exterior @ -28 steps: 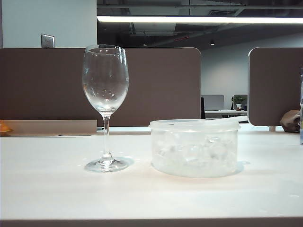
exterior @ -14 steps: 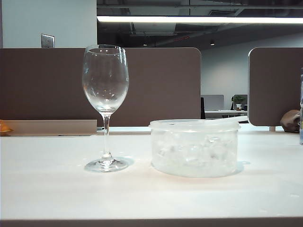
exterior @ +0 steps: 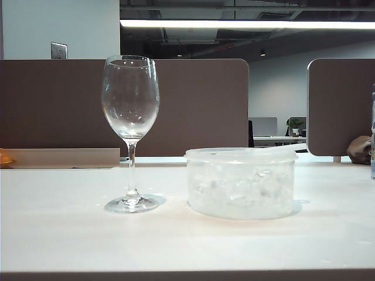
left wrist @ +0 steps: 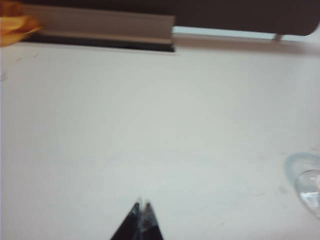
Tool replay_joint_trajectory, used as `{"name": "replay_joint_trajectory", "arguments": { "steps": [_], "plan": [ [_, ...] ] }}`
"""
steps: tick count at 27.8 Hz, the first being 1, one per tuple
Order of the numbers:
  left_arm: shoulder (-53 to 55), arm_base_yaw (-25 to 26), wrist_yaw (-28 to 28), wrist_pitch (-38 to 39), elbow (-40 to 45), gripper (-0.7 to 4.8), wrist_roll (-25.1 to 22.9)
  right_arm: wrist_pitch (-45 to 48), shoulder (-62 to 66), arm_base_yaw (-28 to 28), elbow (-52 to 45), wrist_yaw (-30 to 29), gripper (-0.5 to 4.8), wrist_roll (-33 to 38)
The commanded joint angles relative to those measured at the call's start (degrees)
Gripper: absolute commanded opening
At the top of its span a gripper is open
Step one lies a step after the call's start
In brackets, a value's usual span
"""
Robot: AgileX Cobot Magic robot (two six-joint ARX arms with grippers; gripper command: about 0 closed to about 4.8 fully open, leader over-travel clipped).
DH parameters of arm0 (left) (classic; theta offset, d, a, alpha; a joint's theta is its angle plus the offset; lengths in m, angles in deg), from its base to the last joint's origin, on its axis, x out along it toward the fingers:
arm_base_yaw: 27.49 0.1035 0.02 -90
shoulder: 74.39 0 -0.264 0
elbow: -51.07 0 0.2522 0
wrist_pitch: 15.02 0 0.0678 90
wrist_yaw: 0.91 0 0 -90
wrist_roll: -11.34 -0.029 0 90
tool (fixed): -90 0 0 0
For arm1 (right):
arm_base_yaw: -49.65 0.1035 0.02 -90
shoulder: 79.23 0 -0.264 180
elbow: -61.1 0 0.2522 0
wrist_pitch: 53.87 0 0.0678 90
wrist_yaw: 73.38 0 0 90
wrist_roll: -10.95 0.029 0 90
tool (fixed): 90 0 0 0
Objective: Pick up an ice shovel filled with ice cubes and pour the ice from the shovel into the glass.
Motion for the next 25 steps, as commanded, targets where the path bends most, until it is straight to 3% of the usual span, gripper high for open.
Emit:
{"name": "replay_joint_trajectory", "arguments": {
  "steps": [1,3,8,17,25],
  "plan": [
    [3.48,-2.60,-0.17,-9.84,-2.91,-0.02,-0.57,0.13,0.07,0.02,-0.42,0.04,-0.05,-0.17],
    [8.46,-4.26,-0.22,-13.97,-7.17,-0.02,-0.07,0.13,0.07,0.02,-0.42,0.07,-0.05,-0.15],
    [20.13,-7.21,-1.70,-11.87,-20.31,-0.02,-0.07,0.13,0.07,0.02,-0.42,0.04,-0.05,-0.15],
    [38.25,-11.45,-17.38,7.17,-48.98,-0.02,-0.26,0.15,0.07,0.02,-0.42,0.04,-0.05,-0.17],
    [43.60,-16.35,-29.88,19.41,-55.52,-0.03,-0.26,0.15,0.07,0.02,-0.42,0.04,-0.05,-0.17]
  ]
}}
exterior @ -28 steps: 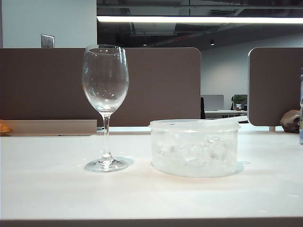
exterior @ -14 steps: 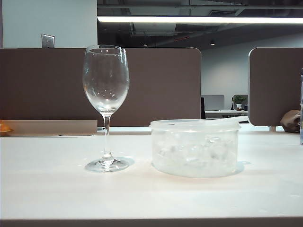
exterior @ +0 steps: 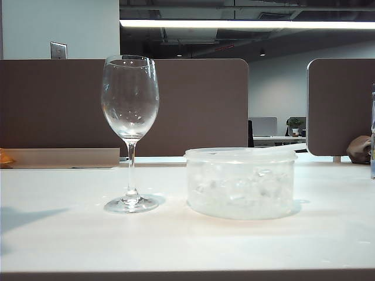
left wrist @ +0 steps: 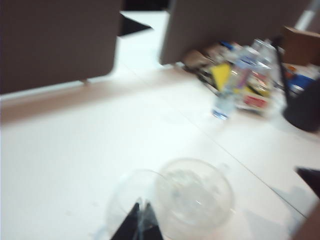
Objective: Pick up an ice shovel filled with ice cubes and pour the ice from the shovel into the glass.
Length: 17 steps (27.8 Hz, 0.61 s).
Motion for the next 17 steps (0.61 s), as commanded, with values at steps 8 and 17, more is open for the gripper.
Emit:
{"name": "replay_joint_trajectory", "arguments": {
  "steps": [8,17],
  "plan": [
    [3.04,-3.15,-8.24,19.91,-0.33,-0.02,-2.51,0.13,0.07,0.02,-0.42,0.04,-0.05,-0.15],
    [3.13,-6.88,-3.74,21.68,-0.33,-0.02,-8.37,0.15,0.07,0.02,-0.42,0.04,-0.05,-0.15]
  ]
}}
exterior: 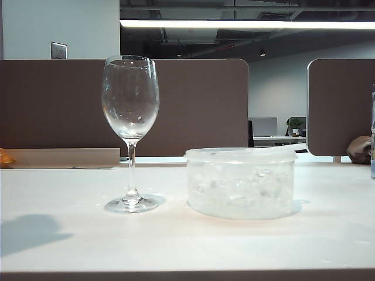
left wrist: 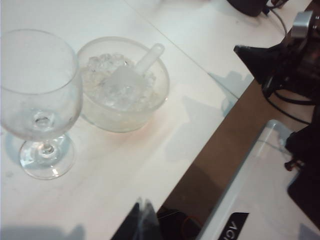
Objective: Pick up an ice shovel filled with ice cubes and pour the ice from the shovel into the glass.
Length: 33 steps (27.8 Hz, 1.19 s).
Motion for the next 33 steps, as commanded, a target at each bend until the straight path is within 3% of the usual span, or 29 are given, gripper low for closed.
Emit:
{"name": "replay_joint_trajectory", "arguments": {
  "steps": [1,33],
  "plan": [
    [-0.11,-0.33,3.82,-0.44,-0.20,-0.02,-0.87,0.15,0.07,0.02,-0.42,0.04,-0.05,-0.15],
    [-0.11,-1.05,9.38,-0.63,-0.17,-0.02,-1.53,0.15,0.07,0.00,-0.42,0.07,-0.05,-0.15]
  ]
}}
